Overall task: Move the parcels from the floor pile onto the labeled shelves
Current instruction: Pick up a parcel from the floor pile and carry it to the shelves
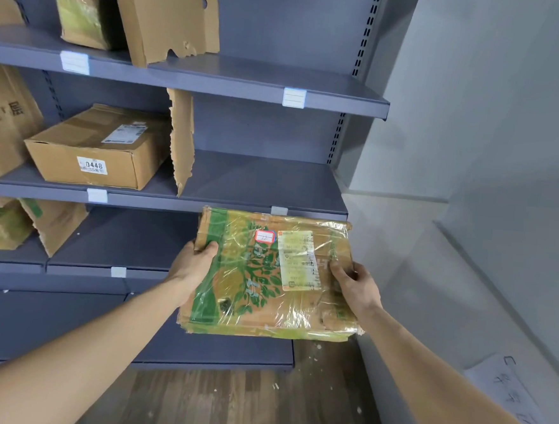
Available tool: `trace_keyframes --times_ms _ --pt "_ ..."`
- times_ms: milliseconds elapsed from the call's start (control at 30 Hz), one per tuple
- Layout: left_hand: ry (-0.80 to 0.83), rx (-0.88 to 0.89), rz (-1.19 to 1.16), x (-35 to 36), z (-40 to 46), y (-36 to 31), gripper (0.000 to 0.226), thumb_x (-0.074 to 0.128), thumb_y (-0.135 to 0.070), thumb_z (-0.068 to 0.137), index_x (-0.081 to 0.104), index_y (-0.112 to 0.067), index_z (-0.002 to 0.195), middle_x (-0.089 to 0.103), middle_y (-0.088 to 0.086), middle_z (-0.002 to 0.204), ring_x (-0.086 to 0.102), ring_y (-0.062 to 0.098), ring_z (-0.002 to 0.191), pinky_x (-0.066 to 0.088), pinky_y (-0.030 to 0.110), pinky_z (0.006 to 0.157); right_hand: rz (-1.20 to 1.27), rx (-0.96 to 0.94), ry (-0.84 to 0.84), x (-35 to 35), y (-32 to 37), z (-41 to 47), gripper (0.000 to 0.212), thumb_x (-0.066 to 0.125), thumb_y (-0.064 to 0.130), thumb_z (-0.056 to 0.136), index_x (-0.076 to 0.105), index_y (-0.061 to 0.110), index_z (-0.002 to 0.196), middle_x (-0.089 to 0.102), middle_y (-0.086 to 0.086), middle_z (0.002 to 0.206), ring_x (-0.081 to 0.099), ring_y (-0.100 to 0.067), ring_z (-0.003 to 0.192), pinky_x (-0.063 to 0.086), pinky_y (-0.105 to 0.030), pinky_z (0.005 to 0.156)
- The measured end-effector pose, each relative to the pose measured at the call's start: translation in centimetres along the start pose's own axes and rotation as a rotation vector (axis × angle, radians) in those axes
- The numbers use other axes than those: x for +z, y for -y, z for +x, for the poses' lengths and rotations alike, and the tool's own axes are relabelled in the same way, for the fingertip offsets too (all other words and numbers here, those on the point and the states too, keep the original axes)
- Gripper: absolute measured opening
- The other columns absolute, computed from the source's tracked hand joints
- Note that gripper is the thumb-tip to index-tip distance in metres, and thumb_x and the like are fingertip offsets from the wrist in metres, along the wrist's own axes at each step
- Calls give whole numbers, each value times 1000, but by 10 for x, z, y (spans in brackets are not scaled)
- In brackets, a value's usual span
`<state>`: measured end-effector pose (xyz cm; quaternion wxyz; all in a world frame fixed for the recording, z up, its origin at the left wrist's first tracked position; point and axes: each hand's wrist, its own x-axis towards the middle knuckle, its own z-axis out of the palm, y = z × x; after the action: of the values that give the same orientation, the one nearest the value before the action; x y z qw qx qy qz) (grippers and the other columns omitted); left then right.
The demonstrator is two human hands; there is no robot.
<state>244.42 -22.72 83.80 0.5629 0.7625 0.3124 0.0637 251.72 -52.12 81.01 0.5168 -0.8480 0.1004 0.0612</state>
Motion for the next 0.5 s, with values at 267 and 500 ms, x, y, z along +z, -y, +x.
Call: trace_keyframes --times_ms 267,500 --pt "-11 12 -26 -1 -12 -3 41 49 -41 101 50 -17 135 56 1 122 52 28 119 35 32 89 20 -21 26 -8 1 -6 66 63 59 92 47 21 143 64 -1 126 65 -25 107 55 -40 97" --pt "-18 16 -30 -1 -15 -1 35 49 -41 101 53 -19 128 55 -3 110 49 21 100 36 33 88 17 -19 37 -8 3 -5 64 62 58 93 47 22 143 61 3 118 64 -23 103 54 -38 93"
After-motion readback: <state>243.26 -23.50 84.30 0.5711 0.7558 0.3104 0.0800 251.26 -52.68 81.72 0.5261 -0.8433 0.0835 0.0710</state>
